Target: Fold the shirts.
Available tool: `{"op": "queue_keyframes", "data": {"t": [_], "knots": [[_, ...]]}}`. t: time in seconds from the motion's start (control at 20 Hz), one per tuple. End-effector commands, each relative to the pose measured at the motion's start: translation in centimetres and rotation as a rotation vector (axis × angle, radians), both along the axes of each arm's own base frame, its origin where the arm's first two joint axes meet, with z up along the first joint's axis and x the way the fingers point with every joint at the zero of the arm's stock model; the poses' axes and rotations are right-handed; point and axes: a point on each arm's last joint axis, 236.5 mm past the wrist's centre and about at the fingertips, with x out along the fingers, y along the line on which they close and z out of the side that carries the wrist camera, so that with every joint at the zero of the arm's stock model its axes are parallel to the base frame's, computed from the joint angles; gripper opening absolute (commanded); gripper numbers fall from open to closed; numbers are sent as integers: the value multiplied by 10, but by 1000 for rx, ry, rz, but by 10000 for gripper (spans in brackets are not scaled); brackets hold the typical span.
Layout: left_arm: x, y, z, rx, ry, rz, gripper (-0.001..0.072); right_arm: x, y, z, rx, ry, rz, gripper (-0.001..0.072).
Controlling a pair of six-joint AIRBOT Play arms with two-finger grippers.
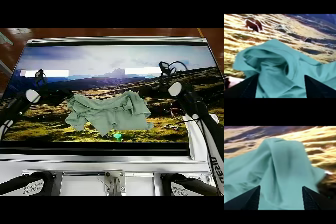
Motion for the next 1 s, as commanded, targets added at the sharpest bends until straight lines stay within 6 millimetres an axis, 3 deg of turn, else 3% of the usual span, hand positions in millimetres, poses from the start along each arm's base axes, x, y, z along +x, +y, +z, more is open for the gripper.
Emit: {"op": "queue_keyframes", "data": {"t": [0.0,0.1,0.15,0.25,0.3,0.45,0.6,0.85,0.9,0.95], "knots": [[-65,52,-11,115,269,-164,658,-44,-88,8,-255,130,6,623],[-105,70,-26,86,387,-198,661,-92,-133,-4,-277,335,-33,623],[-122,71,-38,42,432,-182,670,-115,-140,-13,-222,424,-33,623],[-140,58,-63,-74,470,-133,682,-137,-138,-26,-75,503,-61,624],[-143,49,-74,-117,463,-111,719,-139,-131,-30,9,512,-88,624],[-135,25,-95,-215,400,-15,720,-124,-99,-25,203,455,-116,624],[-120,8,-103,-236,343,21,719,-112,-89,-23,198,410,-101,624],[-107,-19,-120,-284,342,54,712,-112,-84,-25,177,408,-80,624],[-104,-21,-119,-293,331,65,626,-114,-87,-27,162,413,-78,625],[-101,-22,-116,-304,324,73,344,-117,-86,-30,165,423,-79,625]]}}
